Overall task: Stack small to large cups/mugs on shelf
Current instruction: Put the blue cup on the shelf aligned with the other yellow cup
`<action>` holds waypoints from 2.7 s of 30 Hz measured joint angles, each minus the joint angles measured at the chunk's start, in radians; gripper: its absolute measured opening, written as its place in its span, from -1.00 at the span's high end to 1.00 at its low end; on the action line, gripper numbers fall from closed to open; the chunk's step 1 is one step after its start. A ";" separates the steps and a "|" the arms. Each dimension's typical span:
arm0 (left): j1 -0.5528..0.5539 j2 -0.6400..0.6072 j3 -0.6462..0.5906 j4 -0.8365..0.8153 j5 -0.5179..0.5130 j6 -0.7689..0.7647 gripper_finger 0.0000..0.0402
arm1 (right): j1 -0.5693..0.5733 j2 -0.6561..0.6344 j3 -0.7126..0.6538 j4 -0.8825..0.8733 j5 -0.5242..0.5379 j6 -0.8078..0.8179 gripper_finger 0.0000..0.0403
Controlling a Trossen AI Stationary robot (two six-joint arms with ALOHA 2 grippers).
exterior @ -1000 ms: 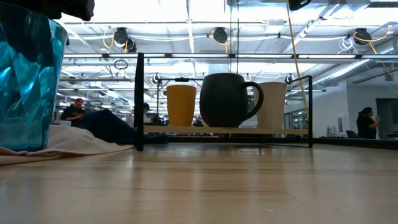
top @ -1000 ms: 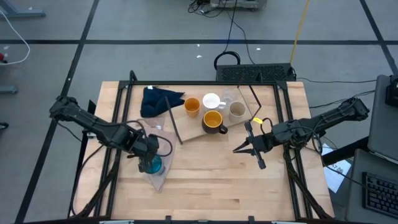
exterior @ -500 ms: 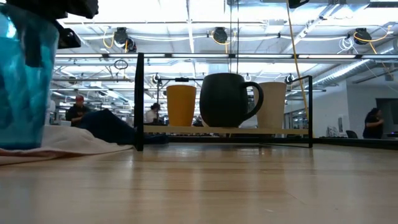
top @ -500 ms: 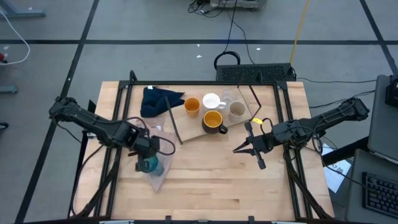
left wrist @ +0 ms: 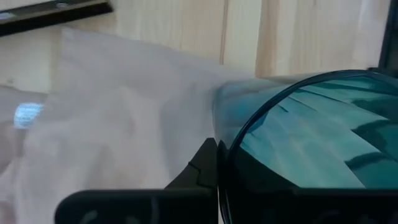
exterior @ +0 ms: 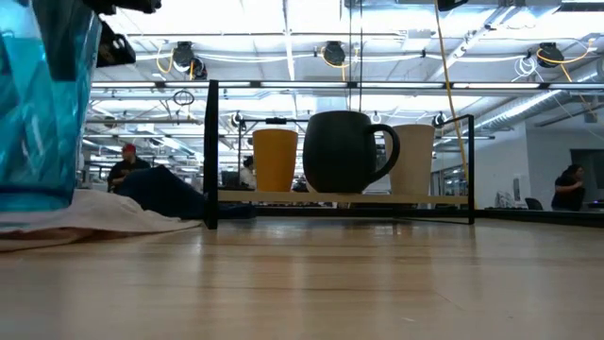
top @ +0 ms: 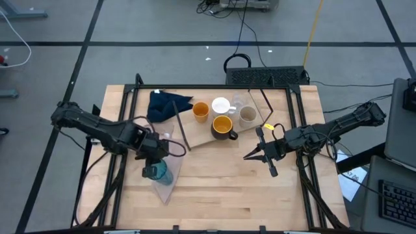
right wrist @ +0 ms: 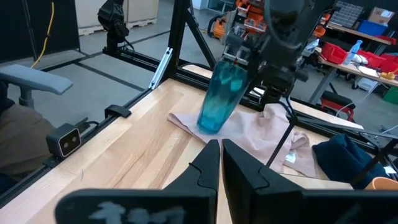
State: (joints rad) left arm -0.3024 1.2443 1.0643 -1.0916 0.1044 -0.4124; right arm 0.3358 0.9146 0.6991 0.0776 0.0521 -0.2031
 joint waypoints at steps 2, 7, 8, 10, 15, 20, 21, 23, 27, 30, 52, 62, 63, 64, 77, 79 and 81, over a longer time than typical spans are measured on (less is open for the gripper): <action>0.001 0.000 0.038 -0.047 -0.015 0.002 0.98 | 0.000 0.000 0.000 0.000 0.000 0.000 0.96; 0.004 0.000 0.161 -0.113 -0.045 0.017 0.98 | 0.000 0.000 0.000 -0.005 0.000 0.000 0.96; 0.004 0.000 0.188 -0.116 -0.053 0.022 0.98 | 0.000 0.000 0.000 -0.007 0.000 0.000 0.96; 0.008 0.015 0.240 -0.119 -0.082 0.044 0.98 | 0.000 0.000 0.000 -0.009 0.000 0.000 0.96; 0.025 0.138 0.388 -0.144 -0.097 0.141 0.98 | 0.000 0.000 0.000 -0.014 0.000 0.000 0.96; 0.062 0.314 0.567 -0.287 -0.102 0.244 0.98 | 0.000 0.000 0.000 -0.017 0.000 0.000 0.96; 0.071 0.341 0.605 -0.311 -0.106 0.261 0.98 | 0.000 0.000 0.000 -0.019 0.000 0.000 0.96; 0.092 0.388 0.679 -0.361 -0.117 0.300 0.98 | 0.000 0.000 0.000 -0.022 0.000 0.000 0.96; 0.128 0.447 0.814 -0.384 -0.125 0.374 0.98 | 0.000 0.000 0.000 -0.031 0.000 0.007 0.96; 0.153 0.475 0.899 -0.399 -0.139 0.421 0.98 | 0.000 0.000 0.000 -0.052 0.000 0.015 0.96; 0.427 0.670 1.145 -0.462 -0.077 0.725 0.98 | 0.000 -0.002 0.000 -0.069 0.000 0.008 0.96; 0.505 0.686 1.146 -0.457 -0.033 0.789 0.98 | 0.000 -0.002 0.000 -0.072 0.000 0.008 0.96; 0.508 0.692 1.145 -0.458 -0.032 0.785 0.98 | 0.000 -0.002 0.000 -0.072 0.000 0.008 0.96; 0.510 0.700 1.145 -0.458 -0.032 0.788 0.98 | 0.000 -0.002 0.000 -0.072 0.000 0.008 0.96; 0.546 0.755 1.145 -0.466 -0.011 0.855 0.98 | 0.000 -0.004 0.000 -0.086 0.000 0.008 0.96; 0.552 0.770 1.145 -0.474 0.009 0.859 0.98 | 0.000 -0.004 0.000 -0.089 0.000 0.008 0.96; 0.555 0.791 1.145 -0.482 0.010 0.864 0.98 | 0.000 -0.004 0.000 -0.093 0.000 0.008 0.96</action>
State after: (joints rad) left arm 0.2528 2.0352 2.2093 -1.5737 0.1143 0.4512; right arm 0.3355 0.9108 0.6991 -0.0153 0.0525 -0.1955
